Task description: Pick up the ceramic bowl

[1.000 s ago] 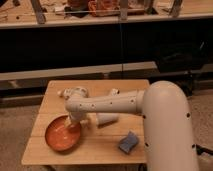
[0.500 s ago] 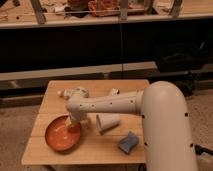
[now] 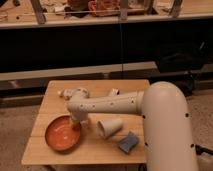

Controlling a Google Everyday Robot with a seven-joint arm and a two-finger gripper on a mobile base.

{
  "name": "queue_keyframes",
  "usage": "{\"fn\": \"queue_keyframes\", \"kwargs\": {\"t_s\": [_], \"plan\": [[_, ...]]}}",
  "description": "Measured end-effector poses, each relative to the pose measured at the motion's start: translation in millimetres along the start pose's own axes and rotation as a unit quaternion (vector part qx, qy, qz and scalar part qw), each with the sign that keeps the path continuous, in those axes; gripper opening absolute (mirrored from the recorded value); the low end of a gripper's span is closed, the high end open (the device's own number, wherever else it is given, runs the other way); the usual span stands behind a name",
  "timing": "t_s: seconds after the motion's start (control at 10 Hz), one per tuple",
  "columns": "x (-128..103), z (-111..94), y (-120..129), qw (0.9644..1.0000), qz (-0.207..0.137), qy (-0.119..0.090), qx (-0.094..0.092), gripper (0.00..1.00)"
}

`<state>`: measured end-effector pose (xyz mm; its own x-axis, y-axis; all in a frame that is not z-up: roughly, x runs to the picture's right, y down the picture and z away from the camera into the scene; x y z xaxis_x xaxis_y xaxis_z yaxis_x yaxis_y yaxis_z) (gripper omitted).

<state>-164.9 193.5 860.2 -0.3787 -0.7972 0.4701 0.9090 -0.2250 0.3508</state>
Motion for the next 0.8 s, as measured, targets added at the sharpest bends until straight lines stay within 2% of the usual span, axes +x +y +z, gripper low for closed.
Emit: {"fn": "queue_keyframes", "kwargs": {"t_s": [0.2, 0.4, 0.6, 0.8], "plan": [[0.1, -1.3, -1.3, 1.0, 0.001, 0.001, 0.002, 0.17], [-1.8, -2.0, -4.2, 1.0, 0.001, -0.002, 0.003, 0.03], [-0.3, -5.9, -1.1, 1.0, -0.003, 0.001, -0.004, 0.02], [4.2, -24.9, 2.7, 0.9999, -0.001, 0.004, -0.011, 0.02]]}}
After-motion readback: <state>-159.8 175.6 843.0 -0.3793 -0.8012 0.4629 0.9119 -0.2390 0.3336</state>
